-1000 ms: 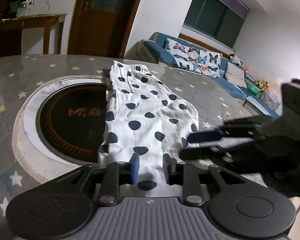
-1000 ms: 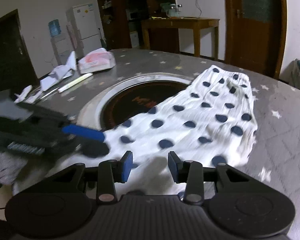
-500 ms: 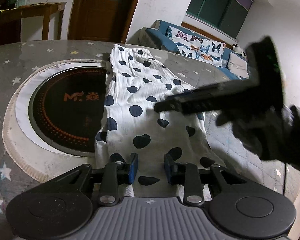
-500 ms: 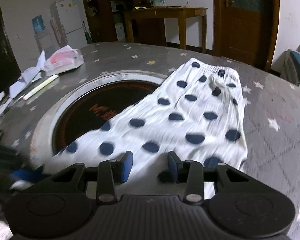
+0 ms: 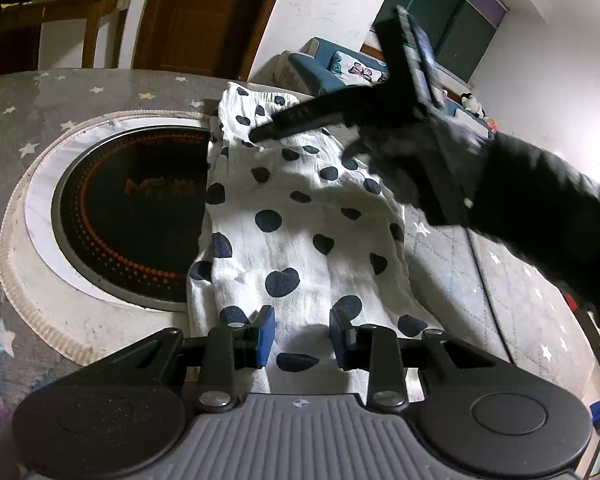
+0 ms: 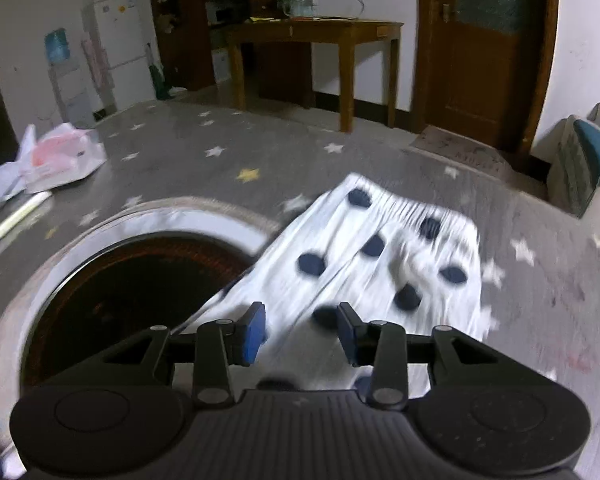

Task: Fold clothes

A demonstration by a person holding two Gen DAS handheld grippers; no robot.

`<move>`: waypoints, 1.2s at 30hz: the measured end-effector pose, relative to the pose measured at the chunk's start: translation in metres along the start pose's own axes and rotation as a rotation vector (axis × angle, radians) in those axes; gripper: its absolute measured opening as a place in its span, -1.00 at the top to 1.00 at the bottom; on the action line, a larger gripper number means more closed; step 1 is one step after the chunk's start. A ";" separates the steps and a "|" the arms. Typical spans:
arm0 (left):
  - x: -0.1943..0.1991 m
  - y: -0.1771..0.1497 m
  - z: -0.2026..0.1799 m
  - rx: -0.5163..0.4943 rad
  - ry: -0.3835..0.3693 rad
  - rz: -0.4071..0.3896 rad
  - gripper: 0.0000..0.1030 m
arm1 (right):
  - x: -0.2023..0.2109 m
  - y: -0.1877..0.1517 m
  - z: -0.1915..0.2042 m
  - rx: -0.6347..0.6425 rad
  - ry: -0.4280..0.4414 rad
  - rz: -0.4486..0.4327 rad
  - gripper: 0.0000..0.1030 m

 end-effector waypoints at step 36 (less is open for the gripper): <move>0.002 0.006 -0.003 0.015 0.010 0.017 0.27 | -0.028 0.030 -0.124 -0.296 0.005 -0.114 0.65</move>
Point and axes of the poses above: each gripper's, at about its wrist camera, not at the fingertips, and x roughly against the way its jaws point, z to its left, y to its top, the point moved 10 cm from there along -x, roughly the way its jaws point, and after that the axes turned 7 degrees about z, right-handed, at the moved point
